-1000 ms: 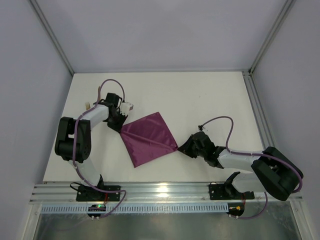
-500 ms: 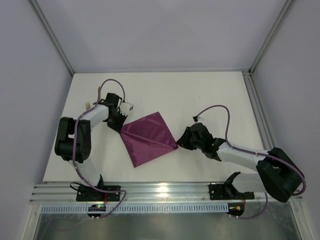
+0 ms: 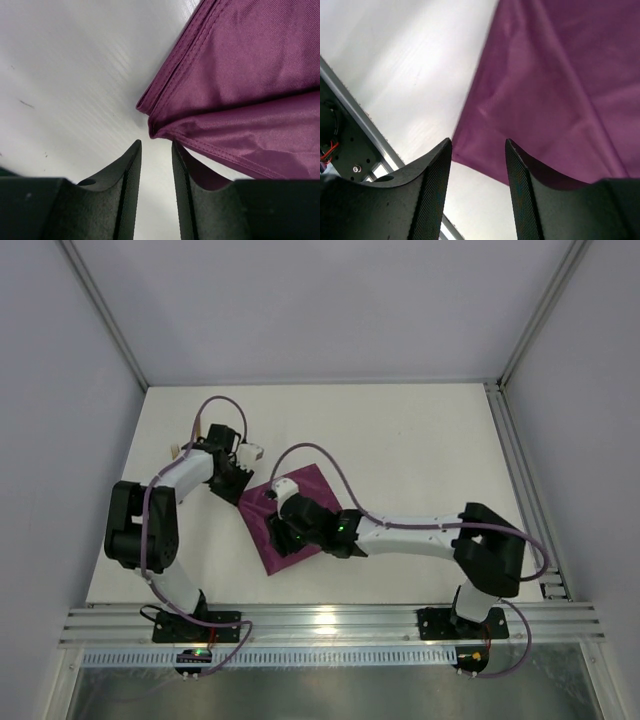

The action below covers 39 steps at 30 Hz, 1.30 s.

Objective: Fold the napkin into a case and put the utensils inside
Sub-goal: Smooth out the upper triangle-folded napkin at the center of the board, then pick up the upper triangle-folded napkin from the center of the board.

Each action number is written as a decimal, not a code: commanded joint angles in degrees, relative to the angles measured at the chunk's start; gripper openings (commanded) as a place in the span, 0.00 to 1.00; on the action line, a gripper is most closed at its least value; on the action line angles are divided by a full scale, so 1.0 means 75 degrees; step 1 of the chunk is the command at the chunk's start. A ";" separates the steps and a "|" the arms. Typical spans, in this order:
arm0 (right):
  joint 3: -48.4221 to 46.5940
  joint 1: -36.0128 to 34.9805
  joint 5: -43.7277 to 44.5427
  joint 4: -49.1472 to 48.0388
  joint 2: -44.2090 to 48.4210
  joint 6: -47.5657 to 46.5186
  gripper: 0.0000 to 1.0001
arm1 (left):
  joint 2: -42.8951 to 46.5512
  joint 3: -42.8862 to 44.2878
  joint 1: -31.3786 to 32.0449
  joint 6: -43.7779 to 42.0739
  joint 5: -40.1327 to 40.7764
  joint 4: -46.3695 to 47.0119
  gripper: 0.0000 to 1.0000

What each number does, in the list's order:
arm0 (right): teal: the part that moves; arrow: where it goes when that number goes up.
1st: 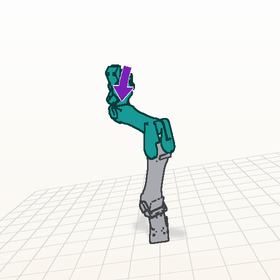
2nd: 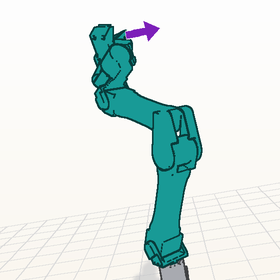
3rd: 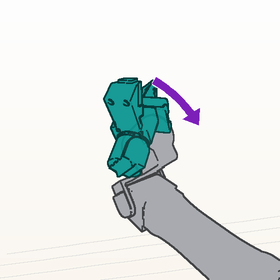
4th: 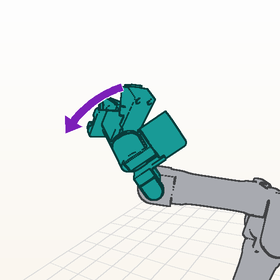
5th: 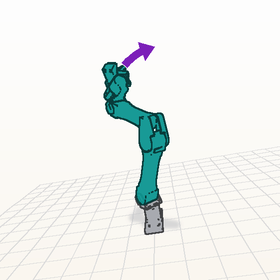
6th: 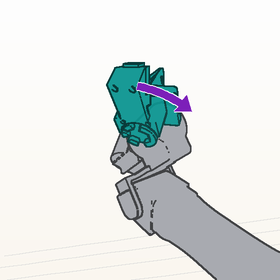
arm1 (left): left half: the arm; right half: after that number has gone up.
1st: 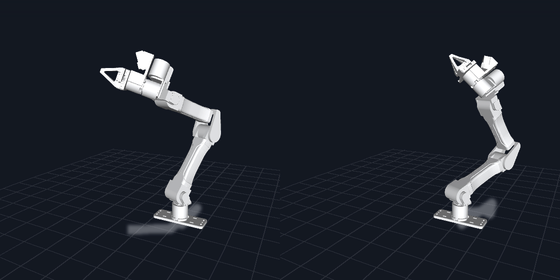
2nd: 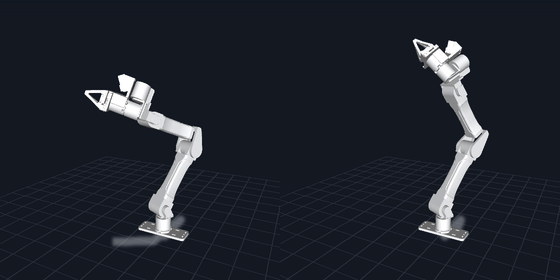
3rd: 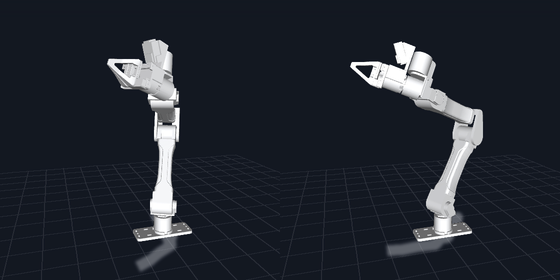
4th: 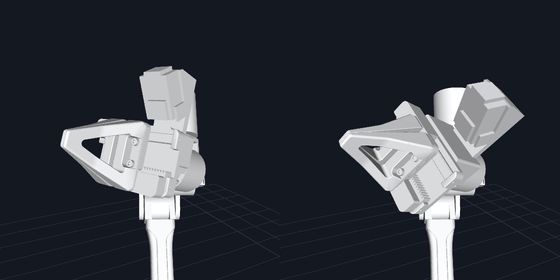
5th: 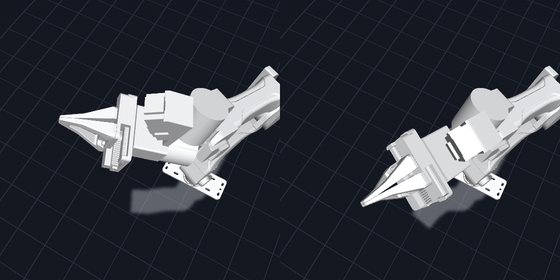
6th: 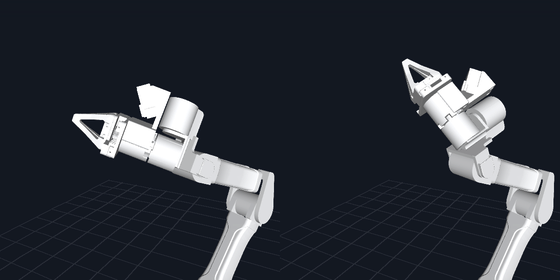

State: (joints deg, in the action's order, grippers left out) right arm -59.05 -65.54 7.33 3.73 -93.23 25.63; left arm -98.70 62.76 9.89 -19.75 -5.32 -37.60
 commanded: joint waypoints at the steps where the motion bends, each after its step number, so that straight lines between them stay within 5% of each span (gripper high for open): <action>1: -0.1275 -0.0624 -0.0193 0.0347 -0.0938 -0.1353 0.52 | 0.0538 0.0010 -0.0158 -0.0097 -0.0086 -0.0305 0.34; 15: -0.2733 -0.1550 0.0721 0.1800 -0.2510 -0.1554 0.62 | 0.0667 0.0011 -0.0827 -0.0004 -0.0590 -0.0611 0.37; 27: -0.2206 -0.1470 0.0980 0.1811 -0.1633 -0.0361 0.63 | 0.1299 -0.0024 -0.0838 0.0032 -0.0919 -0.0892 0.39; 39: 0.1625 0.0862 0.0944 0.1718 0.1929 0.2898 0.62 | 0.1511 -0.0188 -0.0838 0.0125 -0.1142 -0.0845 0.42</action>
State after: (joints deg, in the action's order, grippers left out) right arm -51.57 -60.88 13.43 17.23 -83.70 39.55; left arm -88.84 61.80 3.95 -19.68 -12.10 -43.57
